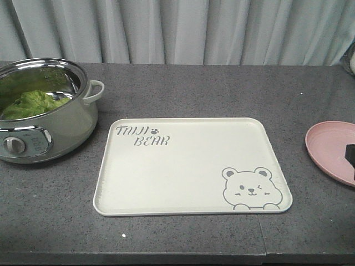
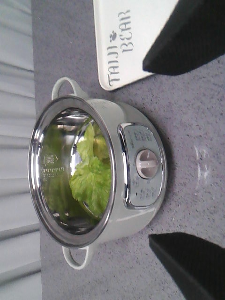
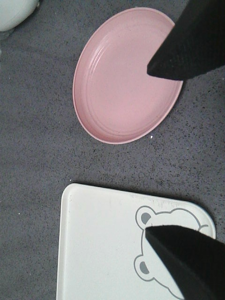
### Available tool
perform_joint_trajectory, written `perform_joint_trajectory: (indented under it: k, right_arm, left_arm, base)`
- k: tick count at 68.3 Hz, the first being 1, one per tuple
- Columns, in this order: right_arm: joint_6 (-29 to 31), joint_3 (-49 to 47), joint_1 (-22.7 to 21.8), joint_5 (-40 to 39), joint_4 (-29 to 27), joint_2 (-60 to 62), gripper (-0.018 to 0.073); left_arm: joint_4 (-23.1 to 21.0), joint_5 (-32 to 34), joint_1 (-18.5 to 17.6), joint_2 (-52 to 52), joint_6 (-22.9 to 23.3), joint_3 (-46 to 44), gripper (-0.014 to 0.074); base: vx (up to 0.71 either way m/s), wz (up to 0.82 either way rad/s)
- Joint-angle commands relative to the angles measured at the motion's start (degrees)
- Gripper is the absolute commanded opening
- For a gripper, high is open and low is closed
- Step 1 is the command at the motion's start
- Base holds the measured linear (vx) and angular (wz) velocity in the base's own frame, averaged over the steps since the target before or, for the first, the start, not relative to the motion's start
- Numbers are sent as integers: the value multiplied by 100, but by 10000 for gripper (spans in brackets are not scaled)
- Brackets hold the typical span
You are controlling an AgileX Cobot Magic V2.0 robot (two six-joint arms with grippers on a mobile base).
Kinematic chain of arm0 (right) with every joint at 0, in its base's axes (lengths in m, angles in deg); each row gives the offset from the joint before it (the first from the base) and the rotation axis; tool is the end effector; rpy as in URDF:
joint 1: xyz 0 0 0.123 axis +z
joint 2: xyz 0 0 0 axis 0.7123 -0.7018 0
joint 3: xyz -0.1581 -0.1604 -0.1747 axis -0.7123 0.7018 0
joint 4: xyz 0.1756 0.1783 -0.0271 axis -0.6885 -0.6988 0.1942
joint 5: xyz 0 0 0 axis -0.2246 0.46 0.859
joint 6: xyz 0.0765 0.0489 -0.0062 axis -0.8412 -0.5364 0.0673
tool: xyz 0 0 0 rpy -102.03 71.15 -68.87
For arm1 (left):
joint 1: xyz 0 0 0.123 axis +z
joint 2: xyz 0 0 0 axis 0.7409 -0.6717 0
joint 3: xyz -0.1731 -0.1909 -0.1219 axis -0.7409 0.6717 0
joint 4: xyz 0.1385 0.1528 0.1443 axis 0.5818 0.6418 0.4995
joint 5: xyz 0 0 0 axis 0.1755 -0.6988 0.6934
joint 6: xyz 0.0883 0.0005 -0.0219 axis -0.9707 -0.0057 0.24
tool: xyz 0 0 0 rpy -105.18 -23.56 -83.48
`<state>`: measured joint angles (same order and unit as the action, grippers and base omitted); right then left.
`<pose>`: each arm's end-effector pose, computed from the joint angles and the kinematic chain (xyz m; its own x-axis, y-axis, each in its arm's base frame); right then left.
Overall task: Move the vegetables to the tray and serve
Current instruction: 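Reach the left gripper into the pot and grasp a lettuce leaf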
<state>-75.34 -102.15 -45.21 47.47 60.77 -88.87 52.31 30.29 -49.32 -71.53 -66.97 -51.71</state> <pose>0.1489 0.0010 0.3293 -0.5091 -0.0412 -0.8597 -0.0268 0.9991 -0.0320 0.1294 -0.0041 0.3592 -0.3903 -0.0330 -0.9201 0.0170 0.9989 -0.0430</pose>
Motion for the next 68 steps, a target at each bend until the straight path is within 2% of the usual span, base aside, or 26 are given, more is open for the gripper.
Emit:
perform_joint_trajectory:
  k: [1, 7, 15, 21, 29, 41, 55, 59, 68]
  right_arm:
    - [44, -167, -34, -353, 36, 10, 568]
    - [44, -167, -34, -353, 36, 10, 544]
    - [44, -167, -34, -353, 36, 10, 518]
    - [44, -167, -34, -353, 36, 10, 504]
    - [44, -167, -34, -353, 36, 10, 496]
    - [28, -167, -34, -353, 36, 10, 493]
    - [28, -167, -34, -353, 36, 10, 493]
    - [28, -167, -34, -353, 36, 10, 493]
    - [28, -167, -34, -353, 36, 10, 493]
  left_arm:
    - [-196, 661, 3, -107, -12, -198, 603]
    - [-186, 534, 3, -513, -250, -421, 567]
    - [-181, -20, 3, -1324, -550, -1098, 547]
    - [-145, -294, 3, -1975, -556, -1633, 547]
    - [153, -586, 3, -2842, -550, -2430, 551]
    - [264, -1330, 15, -4296, -550, -3830, 564]
    - [158, -2298, 282, -5741, -566, -5459, 563]
    - [55, -2511, 291, -6128, -735, -5819, 563]
    - [54, -2653, 291, -6676, -852, -6348, 563]
  base:
    - [0, 0]
    - [0, 0]
    - [0, 0]
    - [0, 0]
    - [0, 0]
    - [0, 0]
    - [0, 0]
    - [0, 0]
    - [0, 0]
